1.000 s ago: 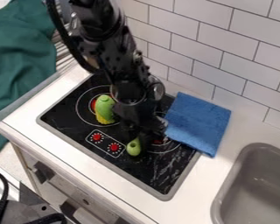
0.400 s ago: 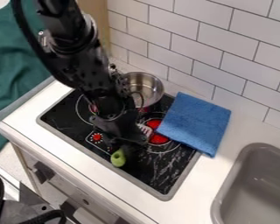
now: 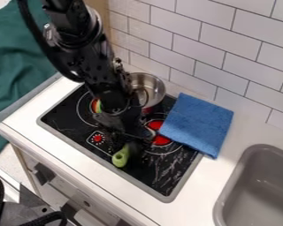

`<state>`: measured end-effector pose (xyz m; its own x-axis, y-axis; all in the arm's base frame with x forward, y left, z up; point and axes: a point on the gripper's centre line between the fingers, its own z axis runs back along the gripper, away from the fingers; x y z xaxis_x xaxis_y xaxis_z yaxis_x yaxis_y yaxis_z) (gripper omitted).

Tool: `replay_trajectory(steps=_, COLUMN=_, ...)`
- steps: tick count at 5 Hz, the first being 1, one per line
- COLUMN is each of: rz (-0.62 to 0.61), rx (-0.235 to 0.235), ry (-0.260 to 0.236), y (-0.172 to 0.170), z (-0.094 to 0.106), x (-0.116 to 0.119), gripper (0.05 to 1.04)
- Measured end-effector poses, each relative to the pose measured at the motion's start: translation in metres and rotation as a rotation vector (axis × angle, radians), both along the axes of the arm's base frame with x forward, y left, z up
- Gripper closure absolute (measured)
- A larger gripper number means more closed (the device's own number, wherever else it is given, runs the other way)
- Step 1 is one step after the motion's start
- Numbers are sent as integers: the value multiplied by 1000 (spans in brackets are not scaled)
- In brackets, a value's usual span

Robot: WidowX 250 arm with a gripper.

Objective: Move the green spatula to the bottom right of burner

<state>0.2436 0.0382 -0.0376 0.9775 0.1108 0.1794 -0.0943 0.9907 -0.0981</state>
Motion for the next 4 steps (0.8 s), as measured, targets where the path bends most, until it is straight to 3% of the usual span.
replay_trajectory(steps=1, rz=-10, rx=7, ry=49, y=1, z=5, x=-1, gripper=127)
replay_trajectory(steps=2, rz=61, rx=98, ry=14, y=5, z=58, x=1, gripper=75)
replay_trajectory(steps=3, rz=85, rx=160, ry=-36, y=5, z=100, x=-4, gripper=81)
replay_trajectory(steps=4, rz=58, rx=166, ry=-39, y=5, z=119, x=-5, gripper=82)
